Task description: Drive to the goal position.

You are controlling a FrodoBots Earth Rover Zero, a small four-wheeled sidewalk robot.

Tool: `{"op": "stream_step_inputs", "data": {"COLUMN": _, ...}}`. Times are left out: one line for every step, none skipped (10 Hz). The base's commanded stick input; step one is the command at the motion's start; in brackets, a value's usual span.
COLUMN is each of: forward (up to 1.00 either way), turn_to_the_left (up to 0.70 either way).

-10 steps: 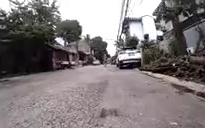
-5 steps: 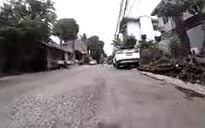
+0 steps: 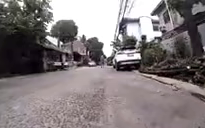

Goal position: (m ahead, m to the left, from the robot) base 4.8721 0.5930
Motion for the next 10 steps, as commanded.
{"op": "stream_step_inputs", "data": {"forward": 1.00, "turn_to_the_left": 0.00}}
{"op": "stream_step_inputs", "data": {"forward": 1.00, "turn_to_the_left": 0.00}}
{"op": "stream_step_inputs", "data": {"forward": 1.00, "turn_to_the_left": 0.00}}
{"op": "stream_step_inputs", "data": {"forward": 1.00, "turn_to_the_left": 0.00}}
{"op": "stream_step_inputs", "data": {"forward": 1.00, "turn_to_the_left": 0.00}}
{"op": "stream_step_inputs", "data": {"forward": 1.00, "turn_to_the_left": 0.00}}
{"op": "stream_step_inputs", "data": {"forward": 1.00, "turn_to_the_left": 0.00}}
{"op": "stream_step_inputs", "data": {"forward": 1.00, "turn_to_the_left": 0.00}}
{"op": "stream_step_inputs", "data": {"forward": 1.00, "turn_to_the_left": 0.00}}
{"op": "stream_step_inputs", "data": {"forward": 1.00, "turn_to_the_left": 0.00}}
